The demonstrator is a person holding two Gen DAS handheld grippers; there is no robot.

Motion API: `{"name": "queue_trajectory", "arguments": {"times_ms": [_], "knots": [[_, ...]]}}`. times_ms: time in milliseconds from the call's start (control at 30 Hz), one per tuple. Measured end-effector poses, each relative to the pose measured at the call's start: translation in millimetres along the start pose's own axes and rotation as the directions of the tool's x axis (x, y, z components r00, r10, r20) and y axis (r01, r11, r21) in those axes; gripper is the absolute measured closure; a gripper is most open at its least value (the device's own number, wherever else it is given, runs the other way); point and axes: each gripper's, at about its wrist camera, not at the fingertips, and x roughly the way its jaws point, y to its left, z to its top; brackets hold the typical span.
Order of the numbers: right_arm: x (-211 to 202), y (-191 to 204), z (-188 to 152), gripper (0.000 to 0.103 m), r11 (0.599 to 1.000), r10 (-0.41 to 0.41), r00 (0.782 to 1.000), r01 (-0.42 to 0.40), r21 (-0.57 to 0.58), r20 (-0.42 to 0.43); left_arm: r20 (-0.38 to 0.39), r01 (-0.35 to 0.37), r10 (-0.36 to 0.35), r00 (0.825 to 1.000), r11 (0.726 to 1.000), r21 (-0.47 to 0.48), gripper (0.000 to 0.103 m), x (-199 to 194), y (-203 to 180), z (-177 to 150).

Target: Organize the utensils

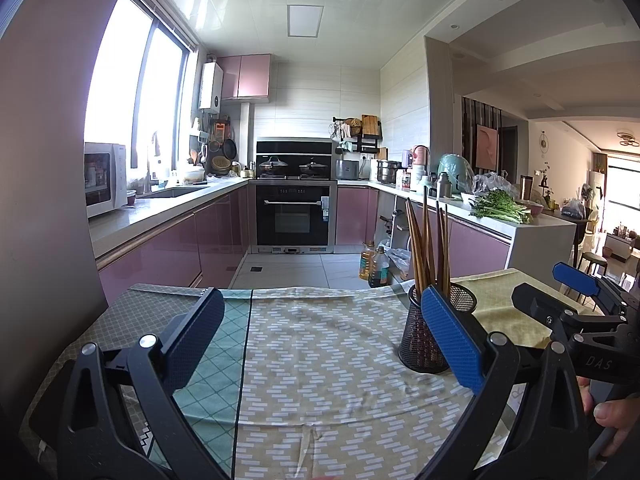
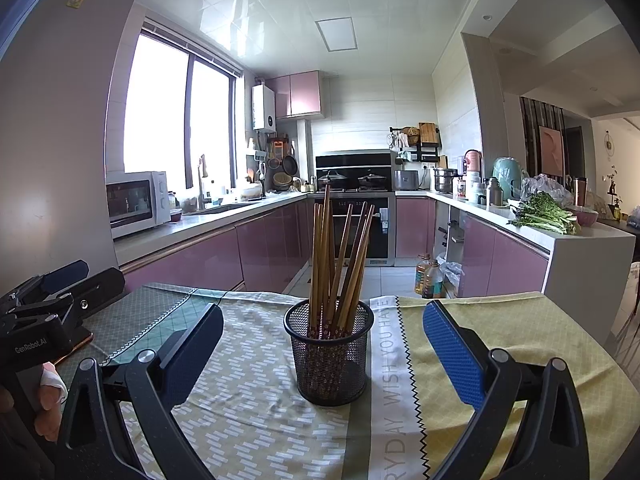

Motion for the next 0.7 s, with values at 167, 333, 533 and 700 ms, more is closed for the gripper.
{"name": "queue_trajectory", "arguments": {"times_ms": [167,333,533,700], "knots": [[-0.1,-0.1,0.0,0.006,1.0,-0.001,1.0,0.001,0.0,0.0,0.001,0.0,0.0,1.0,1.0,0.0,0.006,-0.1,0.1,0.2],[0.0,-0.3,0.0,0.006,1.0,-0.001,1.0,0.001,0.001,0.0,0.0,0.0,0.0,1.0,1.0,0.0,0.006,-0.1,-0.1,-0.2],[0.0,-0.4,0.0,0.006,1.0,0.001,1.0,-0.001,0.001,0.0,0.001,-0.001,0.001,1.0,1.0,0.001,0.006,-0.3,-0.3,-0.2],[-0.3,-0.3,-0.1,0.006,1.0,-0.003,1.0,0.003,0.001,0.002,0.0,-0.001,0.001,1.0,1.0,0.001,0.006,-0.2,-0.4,-0.5]]}}
